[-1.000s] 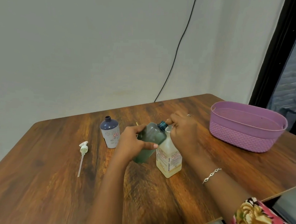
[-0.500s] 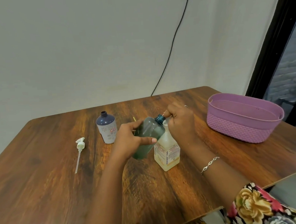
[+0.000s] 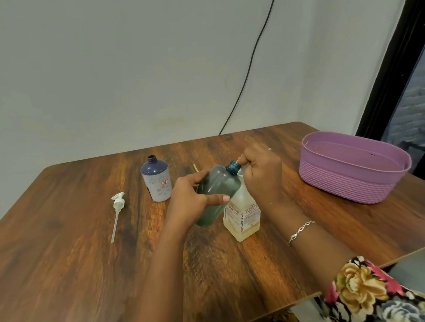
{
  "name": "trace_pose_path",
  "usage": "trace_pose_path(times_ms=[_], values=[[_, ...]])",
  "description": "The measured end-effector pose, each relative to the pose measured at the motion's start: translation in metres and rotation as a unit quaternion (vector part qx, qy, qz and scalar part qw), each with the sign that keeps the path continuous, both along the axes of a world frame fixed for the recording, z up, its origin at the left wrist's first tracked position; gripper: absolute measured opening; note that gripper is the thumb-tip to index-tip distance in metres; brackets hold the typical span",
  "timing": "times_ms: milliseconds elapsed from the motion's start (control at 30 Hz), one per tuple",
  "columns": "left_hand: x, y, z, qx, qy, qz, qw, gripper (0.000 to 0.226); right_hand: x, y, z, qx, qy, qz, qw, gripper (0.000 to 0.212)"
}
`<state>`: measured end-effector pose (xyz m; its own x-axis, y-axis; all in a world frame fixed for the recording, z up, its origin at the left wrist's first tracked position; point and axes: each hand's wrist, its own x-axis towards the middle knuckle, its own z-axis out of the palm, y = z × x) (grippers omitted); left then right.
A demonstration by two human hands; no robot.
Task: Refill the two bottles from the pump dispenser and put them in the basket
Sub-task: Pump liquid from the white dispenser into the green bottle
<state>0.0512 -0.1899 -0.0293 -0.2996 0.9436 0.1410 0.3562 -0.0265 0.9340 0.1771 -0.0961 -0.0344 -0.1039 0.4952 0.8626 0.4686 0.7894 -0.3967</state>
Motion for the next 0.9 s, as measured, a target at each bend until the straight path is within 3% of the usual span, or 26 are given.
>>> trace_pose_path(times_ms=[267,433,800,900], values=[[-0.002,-0.003,0.004,-0.001,-0.014,0.000,1.000,0.076,0.003,0.002,0.013,-0.031,0.045,0.034,0.998,0.022],[-0.003,-0.002,0.003,0.000,-0.011,-0.002,1.000,0.078,-0.001,0.000,-0.004,0.013,0.047,0.016,0.999,0.028],[-0.002,-0.003,0.008,-0.003,-0.002,-0.004,1.000,0.077,0.002,0.006,0.011,-0.032,0.049,0.033,0.998,0.020],[-0.002,-0.001,0.006,-0.004,-0.001,-0.006,1.000,0.077,0.000,0.003,0.005,0.002,0.030,0.010,1.000,0.018]])
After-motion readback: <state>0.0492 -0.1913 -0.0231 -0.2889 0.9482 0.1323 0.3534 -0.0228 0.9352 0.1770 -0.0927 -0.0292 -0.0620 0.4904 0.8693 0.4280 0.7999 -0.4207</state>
